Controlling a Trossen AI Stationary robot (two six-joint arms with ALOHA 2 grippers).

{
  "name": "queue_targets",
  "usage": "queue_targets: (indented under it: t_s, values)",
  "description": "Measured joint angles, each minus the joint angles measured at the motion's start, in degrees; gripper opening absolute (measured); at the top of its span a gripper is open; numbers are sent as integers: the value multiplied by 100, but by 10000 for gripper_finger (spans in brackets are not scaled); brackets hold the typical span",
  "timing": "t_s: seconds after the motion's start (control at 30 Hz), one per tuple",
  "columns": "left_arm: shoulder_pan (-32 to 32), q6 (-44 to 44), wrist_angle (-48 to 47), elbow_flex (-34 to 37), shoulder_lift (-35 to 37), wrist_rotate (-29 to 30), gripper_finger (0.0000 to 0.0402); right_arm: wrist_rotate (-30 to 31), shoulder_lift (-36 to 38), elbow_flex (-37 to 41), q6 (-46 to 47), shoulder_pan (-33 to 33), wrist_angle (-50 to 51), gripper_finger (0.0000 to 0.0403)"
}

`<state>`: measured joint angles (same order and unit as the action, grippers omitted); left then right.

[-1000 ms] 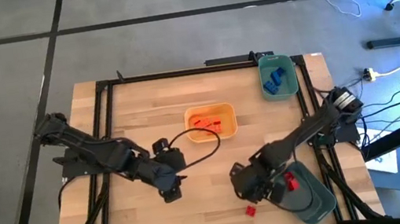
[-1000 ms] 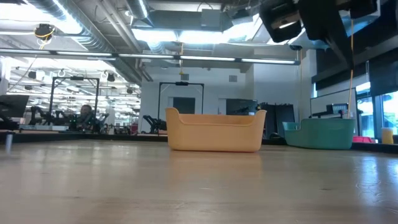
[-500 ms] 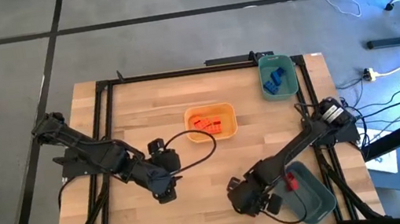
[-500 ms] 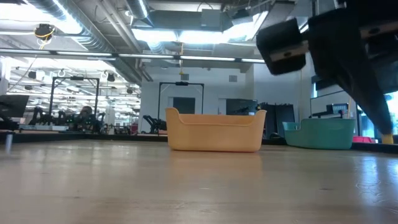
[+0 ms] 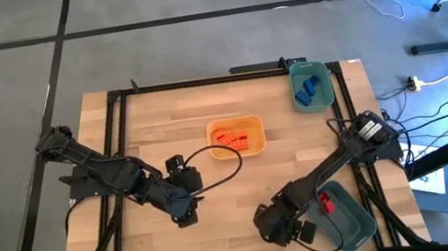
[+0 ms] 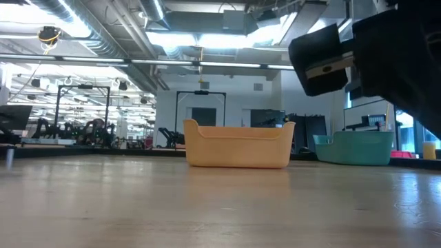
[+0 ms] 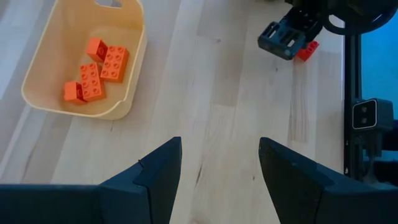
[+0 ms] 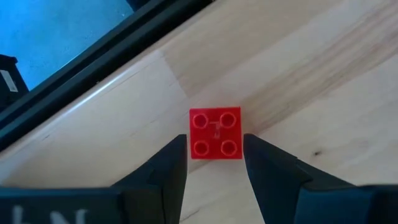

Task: Sort & place blocks by color
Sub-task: Put the red game piece into the gray bin

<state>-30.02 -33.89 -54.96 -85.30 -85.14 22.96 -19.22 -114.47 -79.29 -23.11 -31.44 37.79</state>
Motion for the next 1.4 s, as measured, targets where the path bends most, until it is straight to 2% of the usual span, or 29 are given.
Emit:
queue_targets:
  t_s: [1.17,1.4]
  values:
    - [0,7,-9,0,-4,-4,206,-33,-383,-17,10,-37,-482,159]
    - [0,7,-7,0,-4,-4,206,550,-380,88,68,-25,-593,159]
